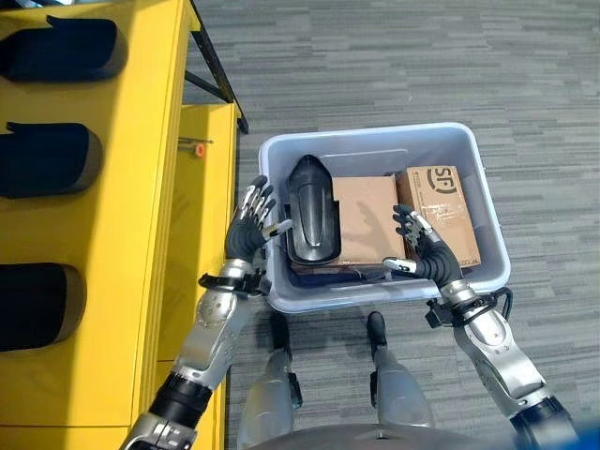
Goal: Move parts from the plastic box to the shelf.
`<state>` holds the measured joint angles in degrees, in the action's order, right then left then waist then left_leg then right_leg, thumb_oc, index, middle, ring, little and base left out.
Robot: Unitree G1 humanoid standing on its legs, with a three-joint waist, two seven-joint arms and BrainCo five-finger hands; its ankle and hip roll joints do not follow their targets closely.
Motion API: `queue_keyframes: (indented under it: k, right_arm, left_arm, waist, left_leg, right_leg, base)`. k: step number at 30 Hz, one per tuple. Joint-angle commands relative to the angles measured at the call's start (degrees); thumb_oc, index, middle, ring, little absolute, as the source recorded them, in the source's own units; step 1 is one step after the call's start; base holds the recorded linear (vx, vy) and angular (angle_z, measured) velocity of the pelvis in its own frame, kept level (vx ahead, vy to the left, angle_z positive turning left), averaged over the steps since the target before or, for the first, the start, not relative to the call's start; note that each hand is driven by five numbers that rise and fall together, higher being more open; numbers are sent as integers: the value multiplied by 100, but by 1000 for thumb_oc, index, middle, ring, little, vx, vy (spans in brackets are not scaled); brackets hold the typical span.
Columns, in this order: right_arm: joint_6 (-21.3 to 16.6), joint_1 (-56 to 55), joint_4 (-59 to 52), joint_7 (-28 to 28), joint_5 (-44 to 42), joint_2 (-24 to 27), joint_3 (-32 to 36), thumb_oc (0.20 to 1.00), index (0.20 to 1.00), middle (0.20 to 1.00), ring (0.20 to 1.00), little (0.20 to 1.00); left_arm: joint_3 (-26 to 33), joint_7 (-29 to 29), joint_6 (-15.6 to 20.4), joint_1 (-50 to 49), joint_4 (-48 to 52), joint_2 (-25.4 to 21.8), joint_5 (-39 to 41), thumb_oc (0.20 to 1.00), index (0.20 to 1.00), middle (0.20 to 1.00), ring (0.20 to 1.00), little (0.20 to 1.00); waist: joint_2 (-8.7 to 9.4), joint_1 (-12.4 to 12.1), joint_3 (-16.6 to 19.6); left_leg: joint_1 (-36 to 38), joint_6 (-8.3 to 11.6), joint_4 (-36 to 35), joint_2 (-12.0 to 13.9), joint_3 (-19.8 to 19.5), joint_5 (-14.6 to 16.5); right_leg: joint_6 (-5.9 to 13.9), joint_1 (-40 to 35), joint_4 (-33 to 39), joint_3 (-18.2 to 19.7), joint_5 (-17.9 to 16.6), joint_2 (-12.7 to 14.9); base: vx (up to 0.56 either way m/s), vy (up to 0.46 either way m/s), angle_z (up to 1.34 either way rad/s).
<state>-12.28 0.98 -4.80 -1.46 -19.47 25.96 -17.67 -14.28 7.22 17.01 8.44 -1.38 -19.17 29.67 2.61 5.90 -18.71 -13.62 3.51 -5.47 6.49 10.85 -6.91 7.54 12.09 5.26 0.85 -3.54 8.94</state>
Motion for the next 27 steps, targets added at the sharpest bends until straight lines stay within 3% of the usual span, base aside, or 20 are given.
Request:
queue_keyframes:
  k: [1,8,15,20,27]
  right_arm:
    - [-458,314,-361,-332,-172,160,186,1000,1000,1000,1000,1000]
    - [-726,702,-705,-933,35,89,349,1000,1000,1000,1000,1000]
    - [-1030,932,-1016,-1260,25,96,594,1000,1000,1000,1000,1000]
    - [-1155,1012,-1162,-1352,66,153,692,1000,1000,1000,1000,1000]
    - [-1159,942,-1198,-1379,115,202,699,1000,1000,1000,1000,1000]
  left_arm:
    - [-64,298,359,251,-186,-121,-336,1000,1000,1000,1000,1000]
    - [-174,1076,415,1040,-410,76,-810,1000,1000,1000,1000,1000]
    - [350,1950,536,1448,-214,-108,-1538,1000,1000,1000,1000,1000]
    - [588,2324,600,1536,259,-149,-1928,1000,1000,1000,1000,1000]
    - [572,2460,572,1589,193,-158,-1979,1000,1000,1000,1000,1000]
  waist:
    - [66,-120,7]
    - [131,27,-405]
    - [193,79,-737]
    - [205,73,-765]
    - [214,76,-776]
  left_leg:
    - [328,495,130,657,-92,-69]
    - [-110,549,255,673,-28,-97]
    - [-797,566,744,670,-118,14]
    - [-1118,581,801,637,-251,9]
    - [-1205,577,776,628,-293,-19]
  right_leg:
    - [473,325,-289,-20,-531,564]
    - [463,853,-505,86,-574,528]
    - [397,1456,-874,140,-526,436]
    - [362,1648,-890,70,-501,405]
    - [328,1704,-872,37,-502,381]
  base:
    - [-61,-30,-21]
    - [-64,-41,-10]
    - [-70,-45,-2]
    - [-35,-50,5]
    - [-8,-6,3]
